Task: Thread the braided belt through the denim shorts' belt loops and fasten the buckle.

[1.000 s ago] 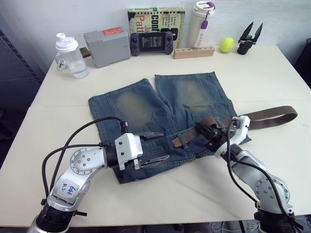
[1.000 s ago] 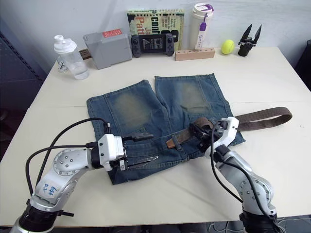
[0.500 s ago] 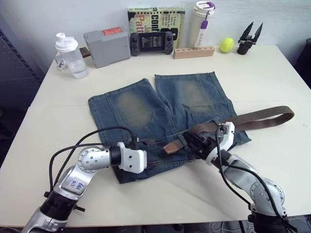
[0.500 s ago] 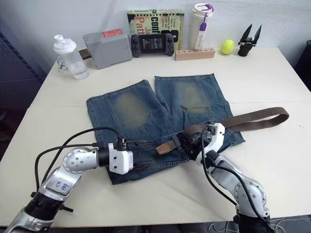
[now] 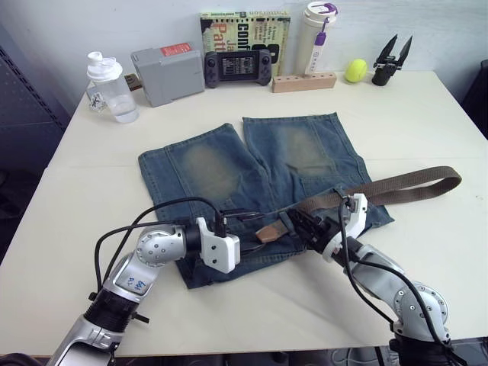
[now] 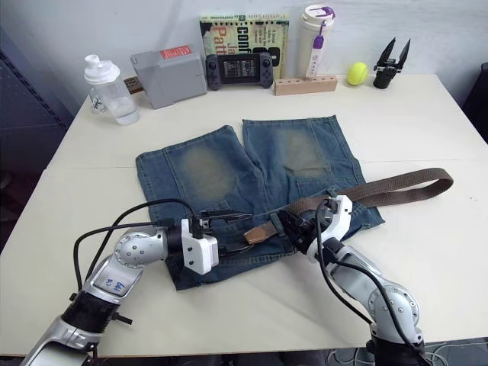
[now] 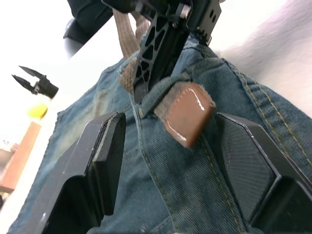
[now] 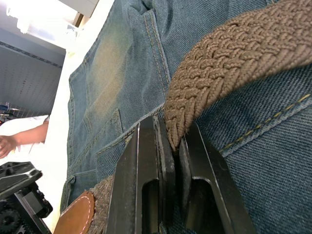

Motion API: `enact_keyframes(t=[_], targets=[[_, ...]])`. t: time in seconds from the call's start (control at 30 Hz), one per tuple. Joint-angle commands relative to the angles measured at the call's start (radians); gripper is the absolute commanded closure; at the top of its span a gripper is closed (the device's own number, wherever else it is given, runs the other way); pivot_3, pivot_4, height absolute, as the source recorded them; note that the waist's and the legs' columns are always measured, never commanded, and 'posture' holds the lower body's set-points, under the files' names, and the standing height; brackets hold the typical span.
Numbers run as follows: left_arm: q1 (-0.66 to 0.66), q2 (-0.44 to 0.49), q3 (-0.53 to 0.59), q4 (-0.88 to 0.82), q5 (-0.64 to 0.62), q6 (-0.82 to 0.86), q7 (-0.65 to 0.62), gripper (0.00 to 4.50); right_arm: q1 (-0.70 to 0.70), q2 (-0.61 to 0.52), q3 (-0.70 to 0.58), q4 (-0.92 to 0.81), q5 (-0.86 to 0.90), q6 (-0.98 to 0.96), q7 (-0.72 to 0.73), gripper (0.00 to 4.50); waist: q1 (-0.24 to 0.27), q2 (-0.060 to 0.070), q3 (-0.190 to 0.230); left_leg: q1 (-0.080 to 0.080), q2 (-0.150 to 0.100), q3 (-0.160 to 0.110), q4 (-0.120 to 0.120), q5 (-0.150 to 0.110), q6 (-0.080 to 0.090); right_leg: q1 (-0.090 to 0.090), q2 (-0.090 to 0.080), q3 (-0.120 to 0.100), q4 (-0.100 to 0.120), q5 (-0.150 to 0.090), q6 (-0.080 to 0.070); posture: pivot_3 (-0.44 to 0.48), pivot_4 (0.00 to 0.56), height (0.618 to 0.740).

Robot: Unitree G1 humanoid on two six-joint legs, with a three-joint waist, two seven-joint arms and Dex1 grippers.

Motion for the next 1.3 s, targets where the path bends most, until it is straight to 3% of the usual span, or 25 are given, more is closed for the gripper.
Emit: enact_keyframes(t=[0.03,0.07,0.23,0.27,0.53,0.67,0.77,0.87,0.97,1.07,1.17,1.3], targets=[[-0.010,-0.007,-0.009,-0.005,0.000,-0.011,-0.001,1.80,0.009,0.007,0.006,-0.036,0.021,0.000,-0.001,4.50,0.000,0.000,0.000,0.000,0.000,0.000,0.000,0.000,0.000,0.000,0.000,0.000,0.000,0.000,0.000,0.000,0.150,0.722],[-0.010,-0.011,-0.008,-0.003,-0.007,-0.005,0.000,1.97,0.009,0.007,0.007,-0.036,0.020,-0.001,-0.001,4.50,0.000,0.000,0.000,0.000,0.000,0.000,0.000,0.000,0.000,0.000,0.000,0.000,0.000,0.000,0.000,0.000,0.150,0.722],[-0.011,0.001,-0.020,0.005,-0.001,-0.016,-0.023,4.28,0.006,0.008,0.009,-0.035,0.021,-0.001,-0.008,4.50,0.000,0.000,0.000,0.000,0.000,0.000,0.000,0.000,0.000,0.000,0.000,0.000,0.000,0.000,0.000,0.000,0.150,0.722],[-0.011,0.002,-0.020,0.004,0.001,-0.015,-0.024,4.44,0.005,0.008,0.009,-0.035,0.023,-0.001,-0.009,4.50,0.000,0.000,0.000,0.000,0.000,0.000,0.000,0.000,0.000,0.000,0.000,0.000,0.000,0.000,0.000,0.000,0.150,0.722],[-0.039,0.014,-0.027,-0.006,0.027,-0.010,-0.047,4.44,-0.008,0.003,-0.015,-0.038,0.078,-0.007,-0.043,4.50,0.001,0.000,0.000,0.000,0.000,0.000,0.000,0.000,0.000,0.000,0.000,0.000,0.000,0.000,0.000,0.000,0.150,0.722],[-0.056,0.022,-0.026,-0.020,0.021,0.005,-0.068,4.50,-0.003,-0.069,-0.089,-0.048,0.223,0.001,-0.066,2.78,0.001,0.000,0.000,0.000,0.000,0.000,0.000,0.000,0.000,0.000,0.000,0.000,0.000,0.000,0.000,0.000,0.150,0.722],[-0.059,0.021,-0.018,-0.033,0.003,0.023,-0.076,4.50,-0.001,-0.201,-0.132,-0.086,0.345,0.042,-0.016,1.56,0.002,0.000,0.000,-0.001,-0.001,0.000,0.001,0.000,0.000,0.000,-0.001,0.000,0.000,0.000,0.000,0.000,0.150,0.722],[-0.062,0.017,-0.011,-0.055,-0.032,0.074,-0.091,4.50,0.006,-0.386,-0.195,-0.107,0.315,0.104,0.124,0.09,0.002,0.000,0.000,0.000,0.000,0.000,0.001,0.000,0.000,0.000,-0.001,0.000,0.000,0.000,0.000,0.000,0.150,0.722],[-0.066,0.022,-0.015,-0.071,-0.048,0.107,-0.111,4.50,0.085,-0.645,-0.159,-0.231,-0.056,0.082,0.457,0.03,0.006,0.001,0.001,-0.001,0.000,-0.001,0.001,0.000,0.001,0.000,-0.001,0.000,0.000,0.000,0.000,0.000,0.150,0.722],[-0.069,0.024,-0.015,-0.088,-0.057,0.130,-0.122,4.50,0.190,-0.865,0.042,-0.223,-0.653,-0.263,0.662,0.03,0.004,-0.003,-0.001,-0.001,0.000,-0.002,0.001,-0.001,0.001,0.001,-0.001,-0.001,-0.001,0.000,0.000,0.000,0.150,0.722],[-0.070,0.020,-0.013,-0.103,-0.065,0.149,-0.123,4.50,0.222,-0.907,0.159,-0.114,-1.020,-0.578,0.743,0.03,0.004,-0.005,-0.001,0.000,-0.001,-0.001,0.002,-0.001,0.001,0.001,-0.002,-0.001,-0.001,0.000,0.001,0.000,0.150,0.722],[-0.067,0.020,-0.012,-0.117,-0.065,0.160,-0.120,4.50,0.168,-0.863,0.244,0.029,-1.275,-0.767,0.754,0.03,0.003,-0.005,0.000,-0.001,-0.001,-0.001,0.002,0.000,0.001,0.002,-0.002,-0.002,-0.002,0.000,0.001,0.000,0.150,0.722]])
